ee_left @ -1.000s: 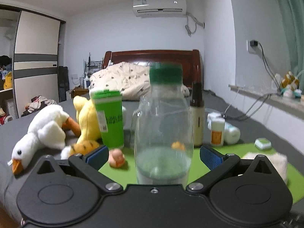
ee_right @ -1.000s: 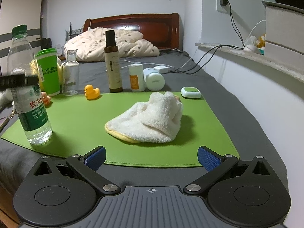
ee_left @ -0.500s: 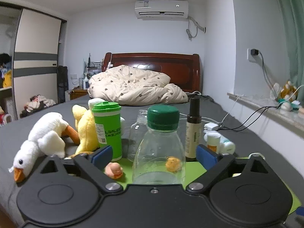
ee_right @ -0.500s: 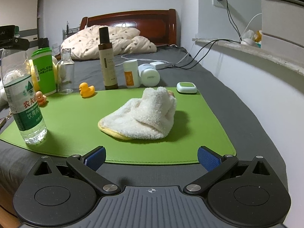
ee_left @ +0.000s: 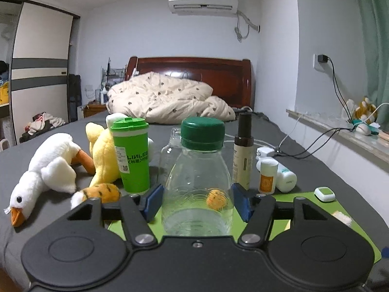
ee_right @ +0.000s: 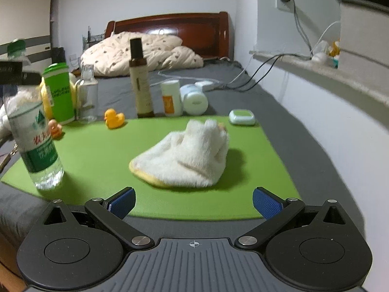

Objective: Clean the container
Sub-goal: 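Close the left gripper around the water bottle, then hold the bottle with the left gripper while the right gripper approaches the white towel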

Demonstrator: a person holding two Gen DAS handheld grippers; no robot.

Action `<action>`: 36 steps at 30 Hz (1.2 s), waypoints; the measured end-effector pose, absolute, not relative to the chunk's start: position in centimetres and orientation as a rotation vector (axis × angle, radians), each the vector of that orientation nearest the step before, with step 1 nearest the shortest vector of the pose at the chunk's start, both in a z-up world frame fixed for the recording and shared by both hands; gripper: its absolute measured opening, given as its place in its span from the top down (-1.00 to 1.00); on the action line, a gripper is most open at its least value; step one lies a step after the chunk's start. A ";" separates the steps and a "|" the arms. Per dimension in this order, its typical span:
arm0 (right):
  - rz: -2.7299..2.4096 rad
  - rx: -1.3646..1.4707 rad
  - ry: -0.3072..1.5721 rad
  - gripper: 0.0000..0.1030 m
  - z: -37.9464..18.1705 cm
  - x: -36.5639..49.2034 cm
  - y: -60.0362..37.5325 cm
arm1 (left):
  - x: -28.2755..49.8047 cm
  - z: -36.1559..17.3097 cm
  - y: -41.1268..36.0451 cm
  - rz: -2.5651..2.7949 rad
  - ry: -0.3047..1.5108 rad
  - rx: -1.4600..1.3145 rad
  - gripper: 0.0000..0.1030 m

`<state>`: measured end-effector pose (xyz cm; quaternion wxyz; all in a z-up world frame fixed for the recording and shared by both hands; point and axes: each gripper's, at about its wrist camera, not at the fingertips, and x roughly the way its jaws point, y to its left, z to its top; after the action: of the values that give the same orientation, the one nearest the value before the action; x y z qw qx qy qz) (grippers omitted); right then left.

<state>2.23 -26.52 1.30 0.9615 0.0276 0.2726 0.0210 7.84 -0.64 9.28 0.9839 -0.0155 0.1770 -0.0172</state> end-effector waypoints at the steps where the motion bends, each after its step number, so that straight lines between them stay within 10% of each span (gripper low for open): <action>1: 0.038 0.059 0.556 -1.00 1.7 2.4 -26.7 | 7.9 9.5 -0.7 -0.036 0.369 -0.026 -0.17; 36: 0.015 -0.055 0.792 -1.00 4.1 12.6 -27.9 | 8.5 10.8 -1.7 -0.028 0.511 0.002 -0.17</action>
<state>12.55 -27.88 4.10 0.9222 -0.0269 0.3857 0.0073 8.47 -1.66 10.77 0.9675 0.0012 0.2526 -0.0140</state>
